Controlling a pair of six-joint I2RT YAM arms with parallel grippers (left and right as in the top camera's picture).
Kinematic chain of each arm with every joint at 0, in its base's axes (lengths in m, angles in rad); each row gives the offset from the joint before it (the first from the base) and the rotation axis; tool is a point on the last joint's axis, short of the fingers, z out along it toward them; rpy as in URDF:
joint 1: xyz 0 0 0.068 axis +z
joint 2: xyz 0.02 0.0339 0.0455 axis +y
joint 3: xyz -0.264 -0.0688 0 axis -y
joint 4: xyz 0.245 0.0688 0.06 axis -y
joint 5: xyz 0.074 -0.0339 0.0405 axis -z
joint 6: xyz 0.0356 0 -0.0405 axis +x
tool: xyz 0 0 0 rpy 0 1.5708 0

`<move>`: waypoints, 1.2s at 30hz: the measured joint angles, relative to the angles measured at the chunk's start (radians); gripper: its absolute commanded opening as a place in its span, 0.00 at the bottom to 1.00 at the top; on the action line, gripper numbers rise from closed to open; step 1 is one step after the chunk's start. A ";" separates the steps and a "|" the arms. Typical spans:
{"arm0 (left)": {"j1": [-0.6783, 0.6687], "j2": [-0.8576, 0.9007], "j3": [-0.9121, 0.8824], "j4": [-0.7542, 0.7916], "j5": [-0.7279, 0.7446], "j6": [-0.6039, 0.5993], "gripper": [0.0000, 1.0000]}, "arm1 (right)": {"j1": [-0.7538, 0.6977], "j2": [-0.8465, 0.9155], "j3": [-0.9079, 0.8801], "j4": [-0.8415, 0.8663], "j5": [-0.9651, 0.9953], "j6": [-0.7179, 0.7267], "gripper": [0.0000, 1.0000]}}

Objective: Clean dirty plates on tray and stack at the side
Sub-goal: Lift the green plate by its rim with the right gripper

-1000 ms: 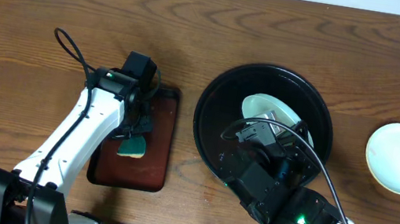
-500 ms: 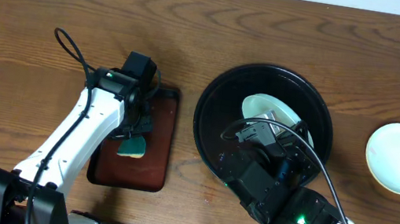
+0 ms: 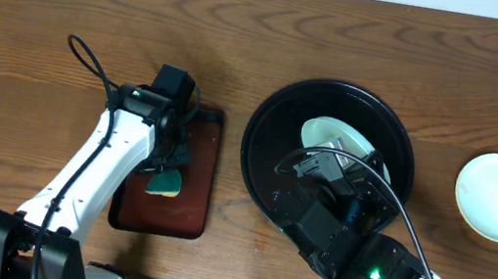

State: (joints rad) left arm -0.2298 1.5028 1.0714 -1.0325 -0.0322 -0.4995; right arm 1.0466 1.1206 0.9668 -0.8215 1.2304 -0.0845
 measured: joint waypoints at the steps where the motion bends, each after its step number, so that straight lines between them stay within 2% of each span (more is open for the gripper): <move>1: 0.000 0.000 0.000 0.000 0.000 0.000 0.10 | 0.000 0.000 0.000 0.002 0.000 0.000 0.01; 8: 0.000 0.000 0.000 0.000 0.000 0.000 0.10 | -0.008 0.000 0.000 0.003 -0.010 0.001 0.01; 23: 0.000 0.000 0.000 0.000 0.001 0.000 0.10 | -0.096 0.000 0.000 -0.003 -0.176 0.022 0.01; 29: 0.000 0.000 0.000 0.001 0.003 0.000 0.09 | -0.111 0.000 0.000 0.044 -0.198 0.004 0.01; 36: 0.000 0.000 0.000 0.000 0.003 0.000 0.09 | -0.155 0.000 0.000 0.010 -0.242 0.074 0.01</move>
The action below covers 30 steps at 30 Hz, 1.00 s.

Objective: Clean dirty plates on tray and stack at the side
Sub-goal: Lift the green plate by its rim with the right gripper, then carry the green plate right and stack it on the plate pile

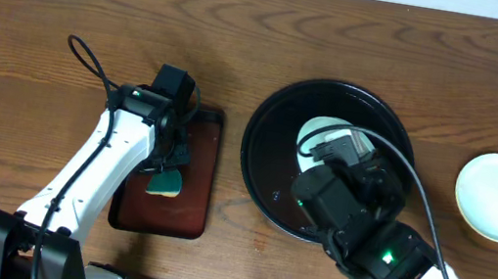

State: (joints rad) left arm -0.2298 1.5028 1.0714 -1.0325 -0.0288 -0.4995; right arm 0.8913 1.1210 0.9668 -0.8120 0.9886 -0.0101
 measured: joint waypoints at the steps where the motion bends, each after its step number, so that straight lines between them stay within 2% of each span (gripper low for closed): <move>1: 0.000 0.000 0.000 0.000 0.000 0.000 0.09 | -0.020 0.000 0.000 -0.016 -0.014 0.041 0.01; 6: 0.000 0.000 0.000 -0.002 0.000 0.000 0.09 | -0.196 0.000 0.000 -0.034 -0.194 0.270 0.01; 11: 0.000 0.000 0.000 -0.003 0.000 0.000 0.09 | -0.475 -0.003 0.000 0.007 -0.413 0.413 0.01; 17: 0.000 0.000 0.000 -0.004 0.000 0.000 0.09 | -0.934 -0.007 0.002 0.026 -0.674 0.470 0.01; 22: 0.000 0.000 0.000 -0.004 0.000 0.000 0.09 | -1.337 0.055 0.003 0.068 -0.850 0.486 0.01; 26: 0.000 0.000 0.000 -0.005 0.000 0.000 0.09 | -1.542 0.144 0.005 0.099 -0.938 0.494 0.01; 30: 0.000 0.000 0.000 -0.005 0.000 0.000 0.10 | -1.639 0.243 0.006 0.099 -0.974 0.497 0.01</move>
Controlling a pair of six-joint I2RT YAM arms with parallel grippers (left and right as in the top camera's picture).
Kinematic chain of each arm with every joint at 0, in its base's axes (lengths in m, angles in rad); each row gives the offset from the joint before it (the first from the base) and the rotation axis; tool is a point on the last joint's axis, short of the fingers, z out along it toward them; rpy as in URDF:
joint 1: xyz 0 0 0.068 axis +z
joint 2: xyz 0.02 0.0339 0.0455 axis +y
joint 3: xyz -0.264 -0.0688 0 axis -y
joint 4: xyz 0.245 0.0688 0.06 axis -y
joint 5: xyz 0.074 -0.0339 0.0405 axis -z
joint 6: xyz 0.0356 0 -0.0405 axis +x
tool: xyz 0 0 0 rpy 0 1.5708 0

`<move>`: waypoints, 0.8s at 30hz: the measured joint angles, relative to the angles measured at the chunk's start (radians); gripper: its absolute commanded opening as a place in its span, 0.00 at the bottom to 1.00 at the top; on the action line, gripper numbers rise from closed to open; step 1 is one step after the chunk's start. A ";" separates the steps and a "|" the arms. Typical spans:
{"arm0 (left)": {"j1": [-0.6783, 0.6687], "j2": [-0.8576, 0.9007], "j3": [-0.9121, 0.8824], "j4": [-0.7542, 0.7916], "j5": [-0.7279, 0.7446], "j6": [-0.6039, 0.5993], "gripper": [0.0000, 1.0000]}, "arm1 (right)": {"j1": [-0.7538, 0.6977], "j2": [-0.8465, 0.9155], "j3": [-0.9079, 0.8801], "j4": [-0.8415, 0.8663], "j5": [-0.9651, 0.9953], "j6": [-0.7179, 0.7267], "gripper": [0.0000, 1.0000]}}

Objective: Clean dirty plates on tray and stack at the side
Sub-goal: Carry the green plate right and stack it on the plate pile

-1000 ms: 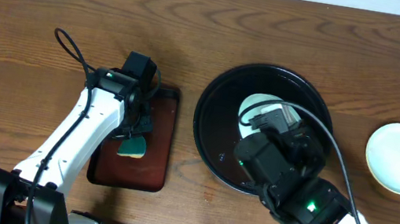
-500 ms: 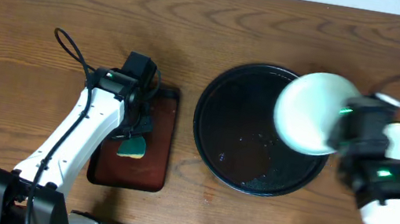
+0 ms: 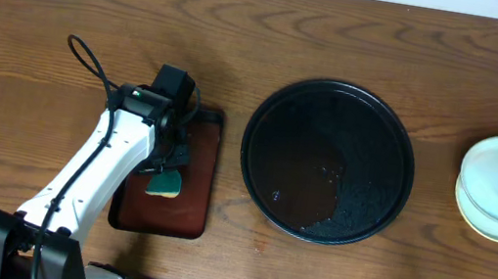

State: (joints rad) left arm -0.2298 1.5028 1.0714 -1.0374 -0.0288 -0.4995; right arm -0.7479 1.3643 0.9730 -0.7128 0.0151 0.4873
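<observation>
The round black tray (image 3: 328,161) lies mid-table with no plate on it, only a wet sheen. At the right edge a pale green plate sits partly over a second white plate (image 3: 485,216). My right gripper is at the upper plate's right rim, shut on it and mostly cut off by the frame edge. My left gripper (image 3: 167,169) rests over the small brown tray (image 3: 188,200), shut on a green and yellow sponge (image 3: 164,184).
The left arm's white links run from the bottom left corner up to the brown tray, with a black cable looping above them. The table's far edge runs along the top, and a dark rail along the front edge.
My right arm has left the black tray and gone to the right edge. The pale green plate went with it and now overlaps the white plate there. The left arm is unchanged.
First the right arm stood over the black tray, its gripper at the pale green plate lying there, while one white plate sat alone at the right. Then it was still over that plate. Now the tray is bare and the plate lies over the white one. The left gripper kept still on the sponge.
</observation>
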 measured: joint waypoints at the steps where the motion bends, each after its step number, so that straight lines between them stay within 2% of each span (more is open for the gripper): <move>1: 0.000 0.000 0.000 0.000 0.000 0.000 0.09 | -0.014 0.029 0.000 0.000 -0.008 0.000 0.01; 6: 0.000 0.000 0.000 0.000 0.000 0.000 0.09 | -0.049 0.151 0.000 0.003 -0.022 0.002 0.01; 7: 0.000 0.000 0.000 0.000 0.000 0.000 0.09 | -0.053 0.169 0.000 0.004 -0.018 0.002 0.06; 8: 0.000 0.000 0.000 0.000 0.000 0.000 0.09 | -0.056 0.184 0.000 0.006 -0.014 0.005 0.14; 9: 0.000 0.000 0.000 0.000 0.000 0.000 0.09 | -0.056 0.196 0.000 0.016 -0.008 0.004 0.33; 10: 0.000 0.000 0.000 0.000 0.000 0.000 0.09 | -0.056 0.200 0.000 0.027 -0.005 0.002 0.44; 12: 0.000 0.000 0.000 0.000 0.000 0.002 0.09 | -0.056 0.200 0.001 0.060 -0.024 -0.024 0.54; 17: 0.000 0.000 0.000 0.000 0.000 0.003 0.09 | -0.053 0.159 0.002 0.141 -0.246 -0.102 0.64; 20: 0.000 0.000 0.000 -0.002 0.000 0.003 0.09 | -0.024 0.080 0.003 0.173 -0.413 -0.119 0.65; 24: 0.000 0.000 0.000 -0.005 0.000 0.011 0.08 | 0.095 -0.079 0.008 0.179 -0.567 -0.132 0.66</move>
State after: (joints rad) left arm -0.2298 1.5028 1.0714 -1.0428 -0.0288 -0.4885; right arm -0.6525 1.2850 0.9806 -0.5343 -0.5522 0.3553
